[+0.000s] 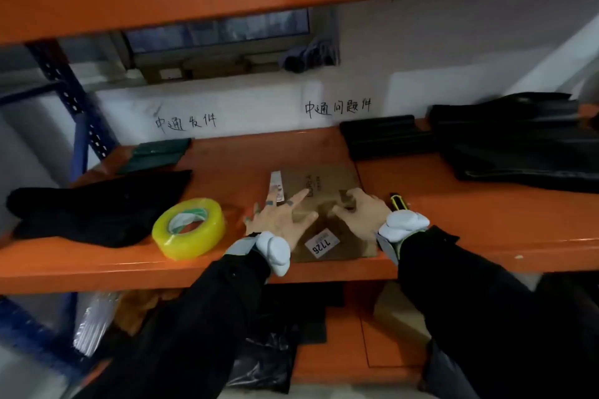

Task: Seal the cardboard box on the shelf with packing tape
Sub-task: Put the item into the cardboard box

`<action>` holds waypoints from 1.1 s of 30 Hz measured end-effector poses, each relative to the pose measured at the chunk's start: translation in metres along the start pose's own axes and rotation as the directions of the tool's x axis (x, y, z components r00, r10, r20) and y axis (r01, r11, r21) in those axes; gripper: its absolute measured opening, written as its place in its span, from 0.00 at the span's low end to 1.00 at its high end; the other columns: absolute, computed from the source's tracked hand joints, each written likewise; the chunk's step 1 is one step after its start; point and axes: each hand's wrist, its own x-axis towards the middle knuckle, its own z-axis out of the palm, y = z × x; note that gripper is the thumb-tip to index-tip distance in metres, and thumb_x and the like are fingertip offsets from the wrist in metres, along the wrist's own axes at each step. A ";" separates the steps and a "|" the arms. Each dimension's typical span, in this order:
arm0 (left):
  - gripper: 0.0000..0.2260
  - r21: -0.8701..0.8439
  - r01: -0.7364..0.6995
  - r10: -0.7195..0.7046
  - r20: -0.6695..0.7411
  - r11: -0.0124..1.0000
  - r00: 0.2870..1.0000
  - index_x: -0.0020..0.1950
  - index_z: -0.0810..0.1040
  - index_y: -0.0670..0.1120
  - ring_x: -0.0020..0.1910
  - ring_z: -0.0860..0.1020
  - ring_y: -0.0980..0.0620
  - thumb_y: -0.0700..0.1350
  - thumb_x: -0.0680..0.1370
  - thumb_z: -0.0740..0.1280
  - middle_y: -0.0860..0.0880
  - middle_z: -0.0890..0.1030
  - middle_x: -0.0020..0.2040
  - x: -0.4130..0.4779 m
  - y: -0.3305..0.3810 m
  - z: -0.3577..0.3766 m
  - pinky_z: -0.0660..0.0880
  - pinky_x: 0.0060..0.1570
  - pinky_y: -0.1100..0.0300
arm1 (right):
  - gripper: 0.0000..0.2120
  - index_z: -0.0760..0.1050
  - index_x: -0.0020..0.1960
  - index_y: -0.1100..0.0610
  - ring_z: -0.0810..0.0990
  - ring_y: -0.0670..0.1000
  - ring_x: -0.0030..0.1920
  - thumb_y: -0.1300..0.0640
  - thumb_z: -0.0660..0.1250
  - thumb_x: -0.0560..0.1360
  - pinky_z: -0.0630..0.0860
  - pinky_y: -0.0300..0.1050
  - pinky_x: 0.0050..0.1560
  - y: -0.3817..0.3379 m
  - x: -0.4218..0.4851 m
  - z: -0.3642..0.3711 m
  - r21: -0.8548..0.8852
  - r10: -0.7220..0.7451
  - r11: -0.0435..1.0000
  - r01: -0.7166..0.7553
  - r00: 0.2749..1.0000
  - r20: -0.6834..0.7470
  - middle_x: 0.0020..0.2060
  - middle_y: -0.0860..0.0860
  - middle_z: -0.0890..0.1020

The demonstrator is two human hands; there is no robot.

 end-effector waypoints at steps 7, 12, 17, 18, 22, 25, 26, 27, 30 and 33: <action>0.36 0.080 0.006 -0.008 0.034 0.997 0.999 0.73 0.59 0.72 0.71 0.68 0.42 0.79 0.67 0.47 0.50 0.61 0.78 0.023 -0.014 0.028 0.71 0.65 0.47 | 0.27 0.67 0.69 0.56 0.81 0.57 0.49 0.46 0.70 0.75 0.78 0.46 0.45 0.007 0.019 0.005 0.013 0.053 0.999 -0.052 0.994 -0.099 0.54 0.56 0.81; 0.26 0.105 0.031 -0.042 0.110 0.994 0.993 0.73 0.61 0.72 0.74 0.64 0.39 0.72 0.75 0.52 0.48 0.57 0.80 0.014 -0.008 0.027 0.57 0.73 0.41 | 0.30 0.68 0.71 0.56 0.79 0.58 0.58 0.55 0.75 0.72 0.78 0.48 0.55 0.007 0.015 0.010 0.083 0.129 0.990 -0.118 0.982 -0.140 0.59 0.56 0.80; 0.36 0.094 0.025 -0.039 0.145 0.995 0.989 0.73 0.55 0.74 0.73 0.61 0.33 0.81 0.65 0.45 0.45 0.59 0.78 0.005 0.002 0.017 0.58 0.71 0.37 | 0.25 0.71 0.69 0.56 0.81 0.56 0.52 0.63 0.70 0.73 0.79 0.46 0.49 0.003 0.018 0.002 0.209 0.149 0.972 -0.110 0.972 -0.181 0.51 0.54 0.84; 0.38 0.094 0.019 -0.035 0.168 0.995 0.985 0.73 0.56 0.74 0.74 0.60 0.32 0.82 0.64 0.47 0.45 0.59 0.78 0.005 0.003 0.015 0.59 0.70 0.35 | 0.25 0.71 0.69 0.57 0.81 0.56 0.52 0.63 0.70 0.73 0.79 0.46 0.47 0.000 0.016 -0.002 0.212 0.160 0.969 -0.124 0.974 -0.159 0.53 0.54 0.83; 0.39 0.086 -0.031 0.013 0.195 0.996 0.981 0.70 0.59 0.76 0.73 0.62 0.34 0.85 0.60 0.45 0.46 0.67 0.72 0.003 0.004 0.023 0.62 0.66 0.32 | 0.25 0.72 0.67 0.63 0.78 0.60 0.62 0.57 0.73 0.73 0.76 0.51 0.60 0.002 0.009 -0.001 0.136 0.168 0.977 -0.167 0.986 0.003 0.62 0.59 0.78; 0.38 0.074 -0.108 0.094 0.176 0.991 0.980 0.73 0.58 0.71 0.74 0.64 0.39 0.82 0.65 0.53 0.44 0.60 0.76 -0.007 0.007 0.024 0.60 0.71 0.39 | 0.23 0.77 0.63 0.62 0.79 0.61 0.60 0.56 0.74 0.71 0.76 0.55 0.61 0.012 0.007 0.007 0.167 0.215 0.963 -0.209 0.976 -0.017 0.60 0.60 0.80; 0.39 0.066 -0.110 0.097 0.181 0.992 0.979 0.75 0.58 0.70 0.74 0.63 0.39 0.80 0.66 0.56 0.44 0.56 0.78 -0.012 0.009 0.021 0.60 0.72 0.42 | 0.22 0.77 0.63 0.62 0.79 0.61 0.60 0.57 0.74 0.72 0.76 0.54 0.61 0.014 0.007 0.007 0.191 0.220 0.958 -0.212 0.975 -0.018 0.60 0.60 0.80; 0.40 0.051 -0.098 0.088 0.181 0.994 0.980 0.76 0.56 0.69 0.76 0.61 0.39 0.80 0.66 0.57 0.44 0.53 0.79 -0.017 0.010 0.017 0.58 0.73 0.44 | 0.21 0.76 0.64 0.62 0.78 0.60 0.61 0.59 0.73 0.73 0.76 0.52 0.61 0.013 0.008 0.003 0.224 0.223 0.951 -0.215 0.975 -0.012 0.60 0.60 0.80; 0.47 -0.021 -0.043 0.046 0.181 0.999 0.982 0.76 0.51 0.71 0.78 0.54 0.37 0.85 0.59 0.54 0.45 0.50 0.81 -0.018 0.009 0.003 0.55 0.75 0.43 | 0.28 0.67 0.73 0.62 0.75 0.59 0.66 0.61 0.71 0.75 0.73 0.47 0.61 0.006 0.007 -0.012 0.389 0.223 0.892 -0.230 0.973 0.063 0.67 0.59 0.75; 0.45 -0.089 -0.001 0.013 0.137 0.996 0.991 0.75 0.46 0.72 0.77 0.57 0.35 0.84 0.60 0.51 0.43 0.54 0.80 -0.015 0.014 -0.009 0.58 0.74 0.40 | 0.34 0.66 0.75 0.56 0.76 0.56 0.65 0.57 0.75 0.73 0.73 0.42 0.53 -0.009 -0.002 -0.018 0.454 0.145 0.882 -0.122 0.989 -0.017 0.67 0.54 0.76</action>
